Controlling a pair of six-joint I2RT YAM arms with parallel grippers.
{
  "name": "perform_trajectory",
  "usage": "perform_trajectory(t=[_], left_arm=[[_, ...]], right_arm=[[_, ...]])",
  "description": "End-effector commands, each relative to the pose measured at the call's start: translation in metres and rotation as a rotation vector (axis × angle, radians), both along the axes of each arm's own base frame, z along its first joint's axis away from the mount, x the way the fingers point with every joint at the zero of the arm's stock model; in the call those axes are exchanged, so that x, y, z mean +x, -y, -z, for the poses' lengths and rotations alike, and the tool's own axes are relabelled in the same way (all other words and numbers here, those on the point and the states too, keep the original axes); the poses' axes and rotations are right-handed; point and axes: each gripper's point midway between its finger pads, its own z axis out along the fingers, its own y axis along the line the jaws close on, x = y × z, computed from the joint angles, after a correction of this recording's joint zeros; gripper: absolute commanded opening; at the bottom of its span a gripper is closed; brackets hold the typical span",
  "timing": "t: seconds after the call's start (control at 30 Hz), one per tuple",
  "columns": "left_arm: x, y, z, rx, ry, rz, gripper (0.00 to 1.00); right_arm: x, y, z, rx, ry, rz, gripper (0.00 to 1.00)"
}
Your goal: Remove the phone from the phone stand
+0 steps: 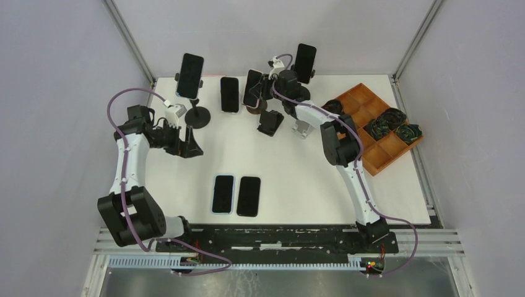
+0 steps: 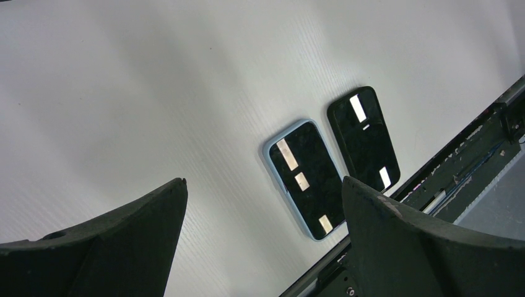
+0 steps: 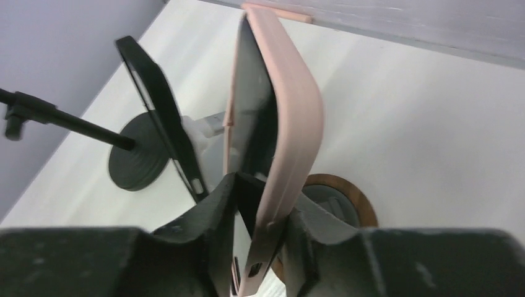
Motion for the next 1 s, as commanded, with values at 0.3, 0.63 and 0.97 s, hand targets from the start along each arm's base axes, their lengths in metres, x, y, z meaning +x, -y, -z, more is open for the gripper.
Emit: perform_trajectory(t=[0.3,0.63,0.97], left_arm=[[0.0,0.001,-0.004,0.014,0.057,0.035,1.0],[-0.001,0.001,-0.002,0.022,0.059,0.039,1.0],[0.001,0.001,0.0,0.011,0.049,0.043,1.0]], right_arm=[[0.002,-0.004,-0.105,0.096,0.201,-0.003,0.45],[0.015,0.006,-0.088,0.126,0.154,0.041,0.67],[0.031,0.011,-0.109,0.162,0.22,0.065,0.5]])
